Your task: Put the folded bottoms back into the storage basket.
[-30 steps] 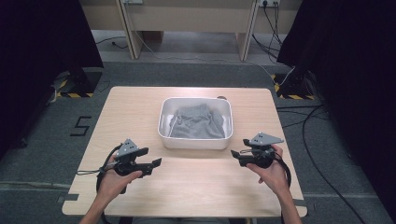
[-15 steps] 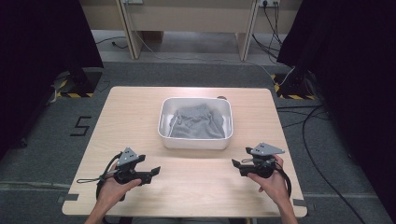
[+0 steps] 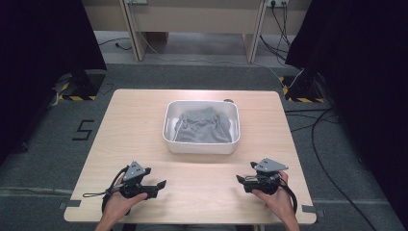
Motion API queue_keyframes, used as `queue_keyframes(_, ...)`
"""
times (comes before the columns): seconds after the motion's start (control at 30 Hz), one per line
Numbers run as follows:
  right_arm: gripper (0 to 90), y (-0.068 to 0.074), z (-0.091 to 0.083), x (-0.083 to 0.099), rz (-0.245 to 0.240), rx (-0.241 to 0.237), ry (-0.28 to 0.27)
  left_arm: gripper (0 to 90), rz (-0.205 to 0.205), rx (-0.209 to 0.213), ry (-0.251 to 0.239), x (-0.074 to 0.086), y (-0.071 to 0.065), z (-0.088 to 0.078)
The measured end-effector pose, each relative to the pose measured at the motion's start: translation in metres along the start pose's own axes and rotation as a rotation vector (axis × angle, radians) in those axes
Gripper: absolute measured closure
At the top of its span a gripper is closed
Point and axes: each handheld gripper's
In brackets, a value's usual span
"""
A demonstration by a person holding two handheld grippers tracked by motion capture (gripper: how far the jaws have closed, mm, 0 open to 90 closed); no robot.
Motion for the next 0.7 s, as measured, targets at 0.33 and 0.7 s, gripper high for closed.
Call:
queue_keyframes(0.33,22.5,0.005,0.005,0.014,0.012,-0.011,0.041,18.5,0.0,-0.002,0.037,0.014,-0.003,0.001)
queue_keyframes(0.7,20.1,0.011,0.009,0.025,0.032,-0.017,0.069,16.7,0.009,-0.025,0.075,0.029,-0.009,0.002)
Point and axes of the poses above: each handheld gripper's, and its own axes: z roughly forward along the jaws, x roughly out of its underside, y roughly to its left, and after that the axes turned 4 degrees about y, right-handed
